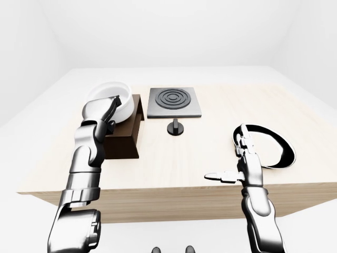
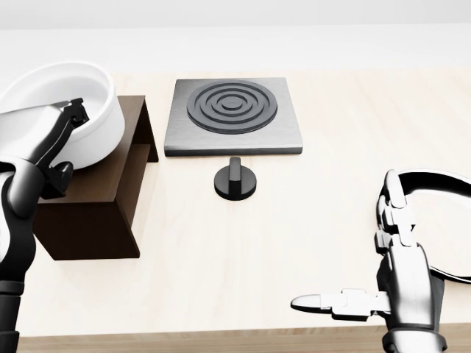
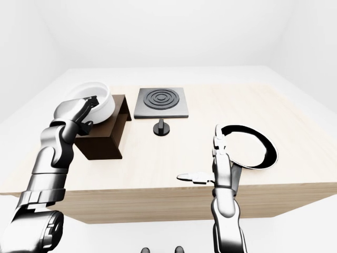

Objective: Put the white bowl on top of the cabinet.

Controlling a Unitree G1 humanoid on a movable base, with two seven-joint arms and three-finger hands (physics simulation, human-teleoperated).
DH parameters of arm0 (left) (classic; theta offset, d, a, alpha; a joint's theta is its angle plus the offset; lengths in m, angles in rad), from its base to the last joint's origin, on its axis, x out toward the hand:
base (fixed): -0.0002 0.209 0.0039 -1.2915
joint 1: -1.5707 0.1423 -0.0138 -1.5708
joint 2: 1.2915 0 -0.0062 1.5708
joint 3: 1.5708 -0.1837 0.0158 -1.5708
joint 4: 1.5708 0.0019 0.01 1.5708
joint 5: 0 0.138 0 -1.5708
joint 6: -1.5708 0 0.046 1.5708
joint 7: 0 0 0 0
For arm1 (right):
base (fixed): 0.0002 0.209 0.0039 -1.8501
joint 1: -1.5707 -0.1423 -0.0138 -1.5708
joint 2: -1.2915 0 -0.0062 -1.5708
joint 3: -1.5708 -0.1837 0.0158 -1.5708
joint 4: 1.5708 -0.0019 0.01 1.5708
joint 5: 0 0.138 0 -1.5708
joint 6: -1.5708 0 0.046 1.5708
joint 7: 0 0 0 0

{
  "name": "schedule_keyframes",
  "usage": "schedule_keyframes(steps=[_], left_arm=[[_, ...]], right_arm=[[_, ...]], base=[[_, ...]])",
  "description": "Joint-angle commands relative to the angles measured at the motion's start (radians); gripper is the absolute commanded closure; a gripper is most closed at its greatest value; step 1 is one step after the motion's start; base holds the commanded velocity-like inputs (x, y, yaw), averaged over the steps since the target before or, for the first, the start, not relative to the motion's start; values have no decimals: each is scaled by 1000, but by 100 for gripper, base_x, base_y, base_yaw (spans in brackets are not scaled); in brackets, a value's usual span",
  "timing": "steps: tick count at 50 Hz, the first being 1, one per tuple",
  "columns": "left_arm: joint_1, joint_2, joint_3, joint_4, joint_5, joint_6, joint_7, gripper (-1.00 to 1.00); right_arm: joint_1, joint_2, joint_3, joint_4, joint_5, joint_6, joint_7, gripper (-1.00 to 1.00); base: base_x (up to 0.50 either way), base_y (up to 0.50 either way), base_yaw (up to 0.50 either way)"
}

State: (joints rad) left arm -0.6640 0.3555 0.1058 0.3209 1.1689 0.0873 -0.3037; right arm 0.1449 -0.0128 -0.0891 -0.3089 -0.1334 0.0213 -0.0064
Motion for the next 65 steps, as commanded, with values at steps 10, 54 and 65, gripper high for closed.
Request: schedule_keyframes(steps=[10,54,65], left_arm=[[-38,4,-1,65,-21,0,102,100],[-32,23,-3,144,-58,0,171,100],[-40,16,-14,194,-79,0,214,100]], right_arm=[[-5,-1,10,23,-10,-14,-7,-100],[4,2,23,25,-21,-26,-14,-100],[3,2,25,35,-23,-33,-16,-100]], base=[[0,0,0],[0,0,0],[0,0,0]])
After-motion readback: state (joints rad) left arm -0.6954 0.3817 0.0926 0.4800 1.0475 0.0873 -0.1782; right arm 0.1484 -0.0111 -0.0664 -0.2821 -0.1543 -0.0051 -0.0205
